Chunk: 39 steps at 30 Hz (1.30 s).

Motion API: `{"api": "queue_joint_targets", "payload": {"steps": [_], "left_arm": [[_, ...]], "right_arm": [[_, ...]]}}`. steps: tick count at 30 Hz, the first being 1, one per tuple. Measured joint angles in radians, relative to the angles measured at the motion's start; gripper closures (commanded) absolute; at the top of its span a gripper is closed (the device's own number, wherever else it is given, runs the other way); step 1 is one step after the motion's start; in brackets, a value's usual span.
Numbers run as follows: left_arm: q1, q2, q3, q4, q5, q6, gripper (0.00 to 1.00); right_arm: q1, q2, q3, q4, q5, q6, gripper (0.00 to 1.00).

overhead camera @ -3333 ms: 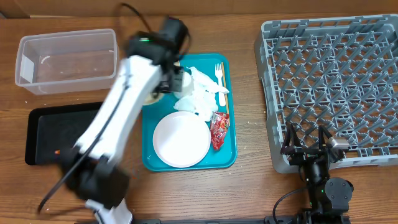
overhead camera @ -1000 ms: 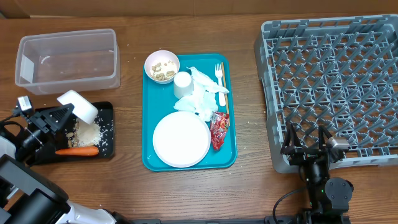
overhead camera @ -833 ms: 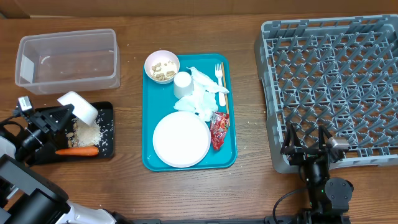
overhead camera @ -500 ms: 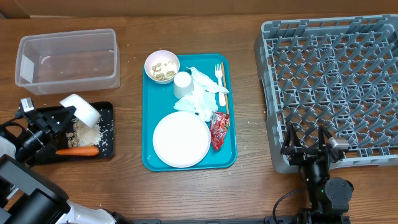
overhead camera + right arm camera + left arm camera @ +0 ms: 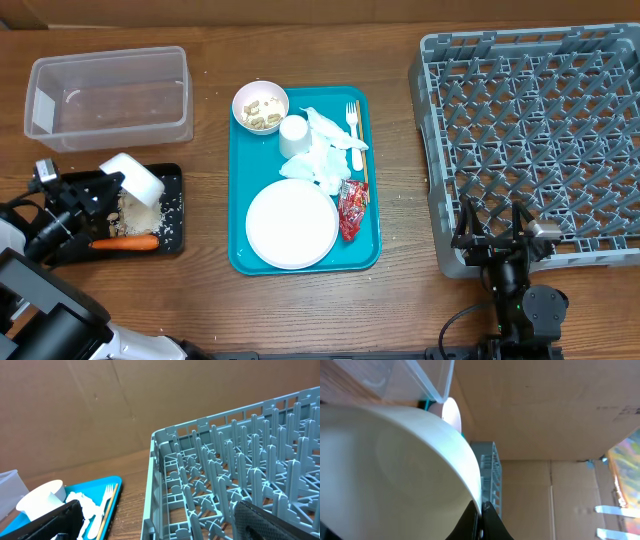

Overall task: Sort waste into correct bins and load items into the dishwasher rack
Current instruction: 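Tip the bowl over the black tray to dump the shells, then return the empty bowl to the teal tray and release it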

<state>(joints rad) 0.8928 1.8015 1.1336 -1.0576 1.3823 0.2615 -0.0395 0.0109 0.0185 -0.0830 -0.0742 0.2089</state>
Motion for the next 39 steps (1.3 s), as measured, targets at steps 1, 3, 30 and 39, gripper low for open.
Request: {"api": "queue_joint_targets", "payload": {"steps": [1,3,30,39], "left_arm": [[0.0,0.0,0.0,-0.022,0.0,0.0,0.95],[0.0,0.0,0.0,-0.021,-0.015,0.0,0.88],[-0.584,-0.252,0.269,-0.137,-0.389,-0.031,0.96],[-1.027,-0.252,0.269,0.088,-1.072,-0.478,0.96]], "right_arm": [[0.0,0.0,0.0,0.0,0.0,0.0,0.0],[0.0,0.0,0.0,0.0,0.0,0.0,0.0],[0.0,0.0,0.0,0.001,0.0,0.0,0.0],[0.0,0.0,0.0,0.0,0.0,0.0,0.0]]}}
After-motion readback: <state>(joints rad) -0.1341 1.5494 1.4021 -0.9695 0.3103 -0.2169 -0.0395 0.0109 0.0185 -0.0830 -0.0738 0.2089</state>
